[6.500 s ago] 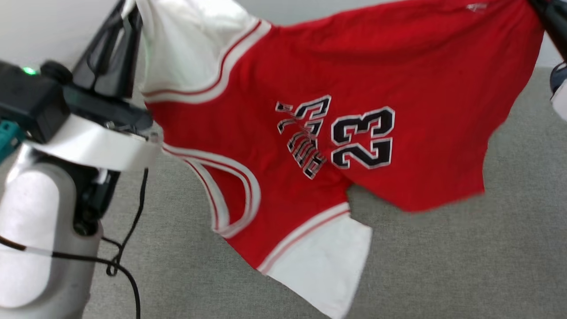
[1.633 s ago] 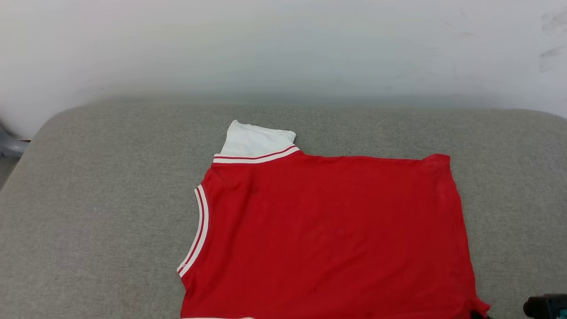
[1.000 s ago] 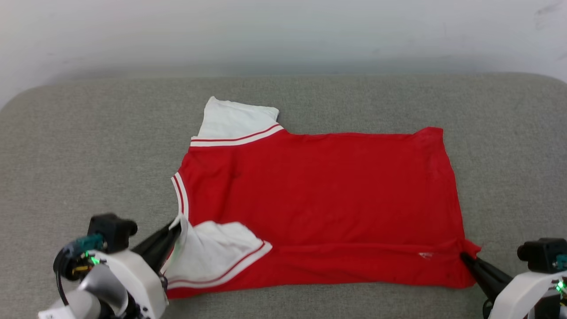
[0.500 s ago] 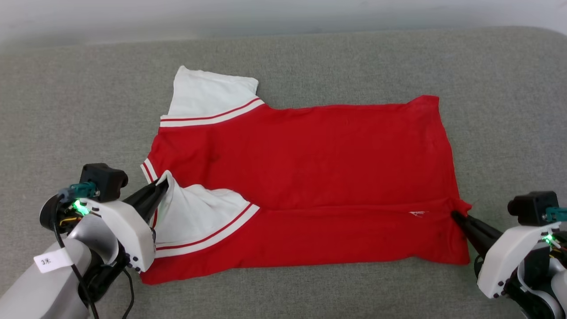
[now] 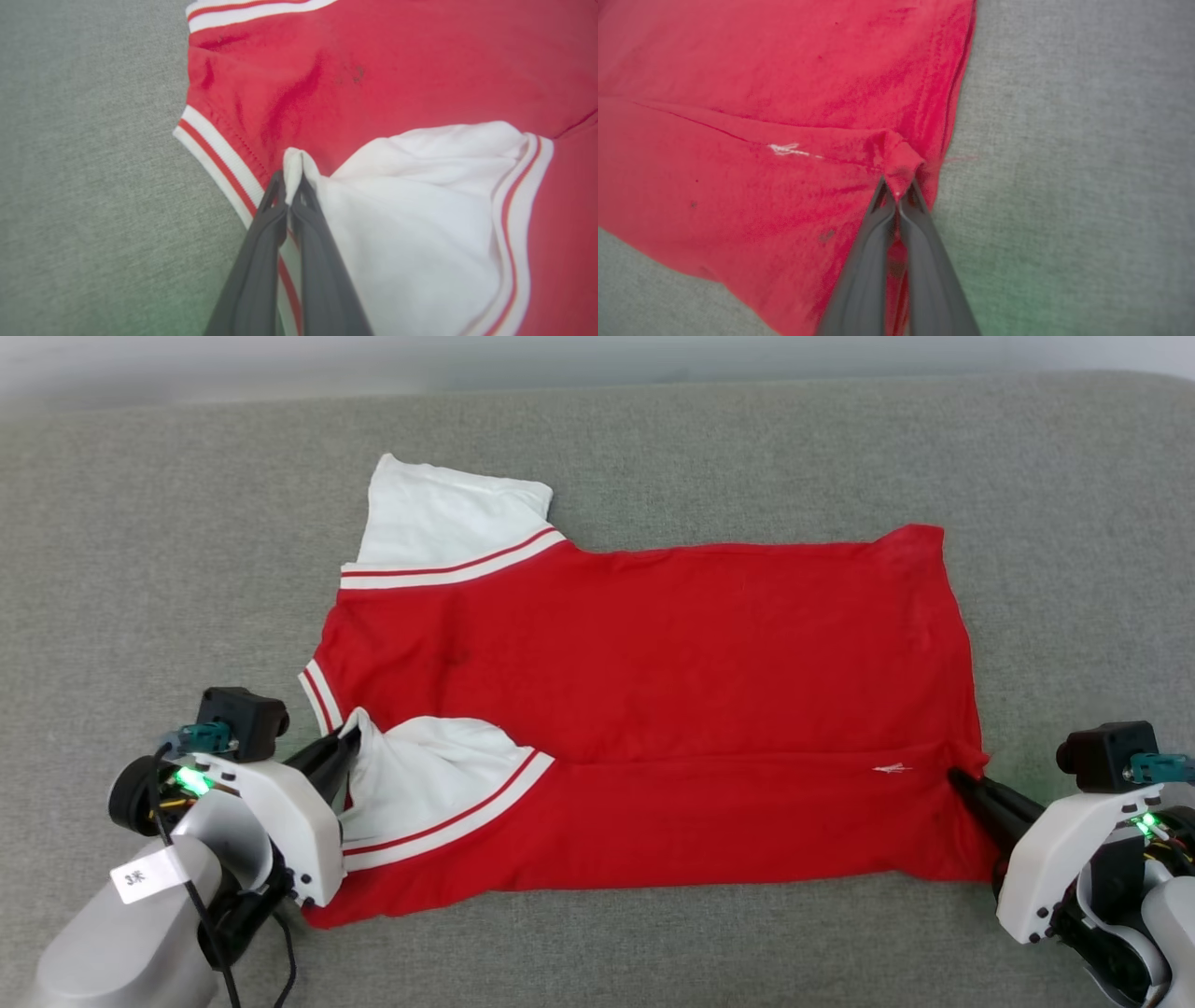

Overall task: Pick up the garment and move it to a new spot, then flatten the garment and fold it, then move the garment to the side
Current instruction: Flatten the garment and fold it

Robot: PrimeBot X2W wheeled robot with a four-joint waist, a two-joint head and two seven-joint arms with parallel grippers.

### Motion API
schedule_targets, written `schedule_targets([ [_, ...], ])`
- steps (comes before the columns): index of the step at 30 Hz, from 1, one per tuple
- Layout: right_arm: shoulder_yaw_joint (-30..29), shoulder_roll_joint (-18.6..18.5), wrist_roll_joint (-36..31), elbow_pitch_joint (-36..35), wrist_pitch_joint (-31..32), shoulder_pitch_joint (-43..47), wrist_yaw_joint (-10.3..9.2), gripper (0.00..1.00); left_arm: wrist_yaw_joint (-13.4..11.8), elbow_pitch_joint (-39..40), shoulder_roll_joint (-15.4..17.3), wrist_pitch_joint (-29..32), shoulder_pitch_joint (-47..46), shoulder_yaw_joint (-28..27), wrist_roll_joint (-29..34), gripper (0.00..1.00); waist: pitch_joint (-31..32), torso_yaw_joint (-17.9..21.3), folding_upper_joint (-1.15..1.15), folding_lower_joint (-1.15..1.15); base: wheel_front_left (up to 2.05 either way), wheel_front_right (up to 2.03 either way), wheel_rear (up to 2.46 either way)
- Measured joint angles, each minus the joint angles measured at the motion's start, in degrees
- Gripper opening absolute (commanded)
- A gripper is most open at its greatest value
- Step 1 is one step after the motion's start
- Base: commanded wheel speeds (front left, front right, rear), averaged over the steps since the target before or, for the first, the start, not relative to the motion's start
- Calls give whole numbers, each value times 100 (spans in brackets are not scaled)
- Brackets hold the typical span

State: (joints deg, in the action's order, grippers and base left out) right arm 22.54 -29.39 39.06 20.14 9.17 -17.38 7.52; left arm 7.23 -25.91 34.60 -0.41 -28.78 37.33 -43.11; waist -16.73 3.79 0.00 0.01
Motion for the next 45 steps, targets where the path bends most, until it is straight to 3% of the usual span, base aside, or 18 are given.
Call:
schedule_targets([
  [1,10,-2,16,5,-11,1,0,70,1,-29,-31,-21,-1,29,4,53,33,-16,0,0,0,0,0],
  [2,10,-5,14,10,-45,3,0,100,2,-53,-52,-37,-2,49,5,100,72,-33,0,0,0,0,0],
  [12,-242,-88,-7,-199,-269,280,0,100,10,103,113,339,-222,243,0,100,609,-236,0,0,0,0,0],
  [19,-408,-79,-97,-410,-202,477,0,100,11,527,400,1339,-378,380,-370,100,895,-366,0,-1,0,0,0],
  [20,-475,-29,-177,-495,-142,520,0,100,11,750,523,1919,-467,465,-637,100,995,-409,0,-2,0,0,0],
  [22,-513,1,-194,-532,-87,566,0,100,16,858,612,2302,-480,547,-732,100,1049,-430,0,-1,0,0,0],
  [30,-642,69,-287,-687,68,676,-1,100,15,1146,757,3582,-572,850,-1093,100,1159,-443,0,-1,0,0,0],
  [37,-709,134,-366,-782,155,680,-1,100,15,1116,758,4086,-569,1115,-1179,100,1121,-386,0,-1,0,0,0],
  [45,-719,211,-412,-846,198,615,-1,100,16,776,664,4203,-523,1330,-1221,100,950,-247,0,-1,0,0,0],
])
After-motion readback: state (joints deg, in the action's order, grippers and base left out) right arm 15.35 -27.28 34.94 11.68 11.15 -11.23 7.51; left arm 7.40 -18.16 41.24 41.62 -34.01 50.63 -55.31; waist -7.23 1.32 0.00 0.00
